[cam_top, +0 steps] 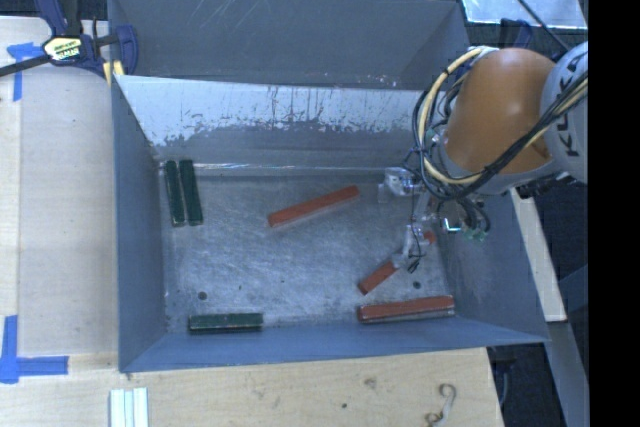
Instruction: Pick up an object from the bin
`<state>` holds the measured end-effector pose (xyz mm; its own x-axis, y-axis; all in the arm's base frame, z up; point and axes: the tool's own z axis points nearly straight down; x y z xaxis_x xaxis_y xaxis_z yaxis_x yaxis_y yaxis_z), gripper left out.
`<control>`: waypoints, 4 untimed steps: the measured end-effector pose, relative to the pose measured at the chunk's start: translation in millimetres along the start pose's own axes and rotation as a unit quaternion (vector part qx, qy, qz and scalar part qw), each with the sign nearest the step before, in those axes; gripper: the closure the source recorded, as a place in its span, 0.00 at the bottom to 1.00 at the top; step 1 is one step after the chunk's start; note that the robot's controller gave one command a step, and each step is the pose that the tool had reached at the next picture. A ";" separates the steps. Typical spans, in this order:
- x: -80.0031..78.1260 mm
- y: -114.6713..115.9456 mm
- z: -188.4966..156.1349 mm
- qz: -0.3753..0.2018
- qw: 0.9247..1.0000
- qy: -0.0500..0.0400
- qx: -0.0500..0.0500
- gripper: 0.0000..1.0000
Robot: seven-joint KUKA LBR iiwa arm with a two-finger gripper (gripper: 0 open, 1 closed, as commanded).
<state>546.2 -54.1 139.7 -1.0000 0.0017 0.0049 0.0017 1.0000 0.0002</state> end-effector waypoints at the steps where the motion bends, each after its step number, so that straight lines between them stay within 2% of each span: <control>1: 16.0 -11.1 70.4 -0.186 0.983 -0.002 0.000 0.00; 2: 5.0 -6.9 37.8 -0.208 0.978 -0.006 0.001 0.00; 3: 17.5 -16.7 23.8 -0.339 0.941 -0.005 0.002 0.00; 4: 38.4 -18.3 71.7 -0.350 0.937 -0.001 0.000 0.00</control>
Offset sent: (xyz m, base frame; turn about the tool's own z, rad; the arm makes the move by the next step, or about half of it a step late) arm -0.0160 -0.0106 -0.0697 -0.3758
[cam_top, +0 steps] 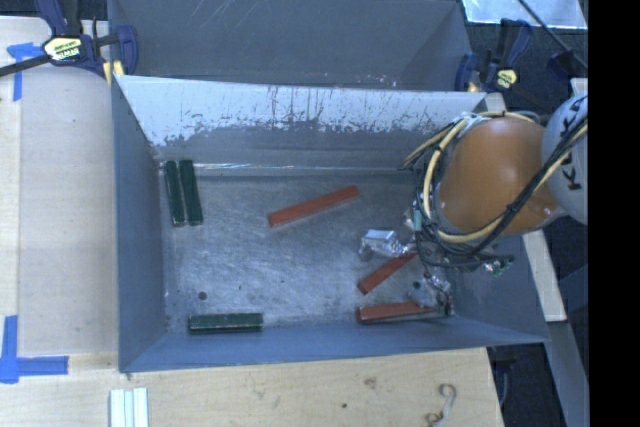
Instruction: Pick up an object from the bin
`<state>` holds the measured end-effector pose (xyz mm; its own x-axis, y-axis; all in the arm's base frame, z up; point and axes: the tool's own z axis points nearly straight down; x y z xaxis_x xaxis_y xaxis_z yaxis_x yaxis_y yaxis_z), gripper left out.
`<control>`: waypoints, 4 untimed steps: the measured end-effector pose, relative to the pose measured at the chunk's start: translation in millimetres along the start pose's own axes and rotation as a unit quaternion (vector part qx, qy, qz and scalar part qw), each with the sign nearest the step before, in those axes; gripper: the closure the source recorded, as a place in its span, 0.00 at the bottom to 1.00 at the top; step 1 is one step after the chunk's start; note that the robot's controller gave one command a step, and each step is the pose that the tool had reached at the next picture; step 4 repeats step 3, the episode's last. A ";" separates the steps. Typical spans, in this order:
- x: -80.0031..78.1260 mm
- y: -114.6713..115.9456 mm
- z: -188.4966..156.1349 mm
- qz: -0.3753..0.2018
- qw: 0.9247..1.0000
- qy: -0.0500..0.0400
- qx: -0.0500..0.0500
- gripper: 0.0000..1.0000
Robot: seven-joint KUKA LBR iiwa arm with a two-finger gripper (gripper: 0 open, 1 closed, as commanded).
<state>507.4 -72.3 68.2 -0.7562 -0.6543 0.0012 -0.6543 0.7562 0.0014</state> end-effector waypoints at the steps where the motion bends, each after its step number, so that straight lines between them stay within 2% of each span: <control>1: -0.8 -0.8 -1.0 0.000 1.000 -0.001 0.001 0.00; 2: -2.3 -1.4 -2.0 0.000 1.000 -0.004 0.003 1.00; 3: -3.9 -3.4 -81.0 0.002 1.000 -0.004 0.004 1.00; 4: -3.9 -3.4 -81.0 0.002 1.000 -0.004 0.004 1.00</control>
Offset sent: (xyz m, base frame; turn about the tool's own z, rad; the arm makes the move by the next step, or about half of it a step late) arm 0.0000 0.0000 0.0000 0.0000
